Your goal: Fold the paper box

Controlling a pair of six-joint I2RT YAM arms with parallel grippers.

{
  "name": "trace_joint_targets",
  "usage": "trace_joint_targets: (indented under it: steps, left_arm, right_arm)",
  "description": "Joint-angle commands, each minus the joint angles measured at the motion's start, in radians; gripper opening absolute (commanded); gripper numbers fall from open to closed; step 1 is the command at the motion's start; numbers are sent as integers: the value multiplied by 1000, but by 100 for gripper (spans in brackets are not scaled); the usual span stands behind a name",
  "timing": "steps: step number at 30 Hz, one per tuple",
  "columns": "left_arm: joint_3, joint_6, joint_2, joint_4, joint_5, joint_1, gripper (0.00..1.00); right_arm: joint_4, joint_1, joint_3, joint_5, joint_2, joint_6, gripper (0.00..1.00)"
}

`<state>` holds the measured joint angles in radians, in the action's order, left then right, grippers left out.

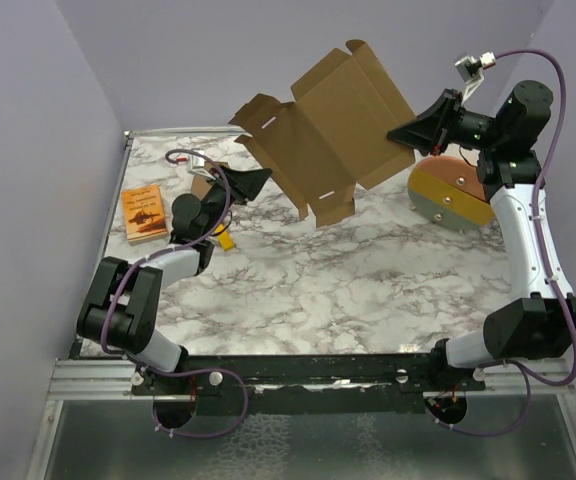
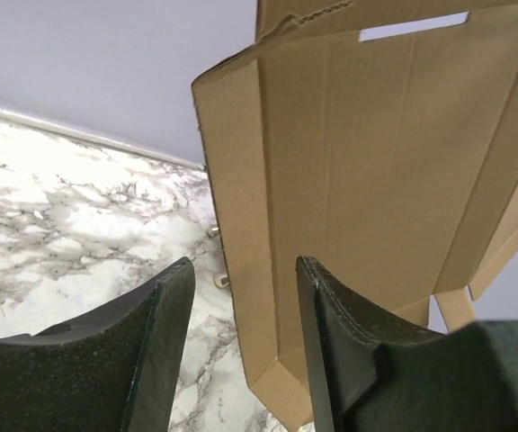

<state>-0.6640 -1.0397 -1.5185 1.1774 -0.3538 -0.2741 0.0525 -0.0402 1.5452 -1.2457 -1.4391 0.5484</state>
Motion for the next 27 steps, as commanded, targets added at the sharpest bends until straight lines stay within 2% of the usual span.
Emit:
trace_joint_targets:
  steps: [1, 7, 9, 11, 14, 19, 22, 27]
  left_arm:
    - [-39, 17, -26, -19, 4, -9, 49]
    - [-90, -2, -71, -4, -32, -18, 39]
    - [-101, -6, -78, -1, -41, -21, 30]
    - [-103, -5, -77, -1, -43, -23, 15]
    - [-104, 3, -62, -47, -32, -26, 1]
    - [-148, 38, -10, -278, 55, -48, 0]
    - [-215, 45, 15, -500, 141, -81, 0]
    - [-315, 4, 29, -777, 269, -120, 0]
  right_arm:
    - [-21, -1, -3, 1, 24, 13, 1]
    - [-18, -1, -5, 2, 27, 11, 1]
    - [-10, -1, -3, 6, 28, 3, 1]
    - [2, -1, 0, 11, 29, -10, 1]
    - [15, -1, 4, 14, 27, -33, 1]
    - [68, 5, 5, 24, 28, -103, 1]
    - [51, 25, -48, 16, 35, -101, 1]
    - [57, 98, -145, 45, 45, -143, 1]
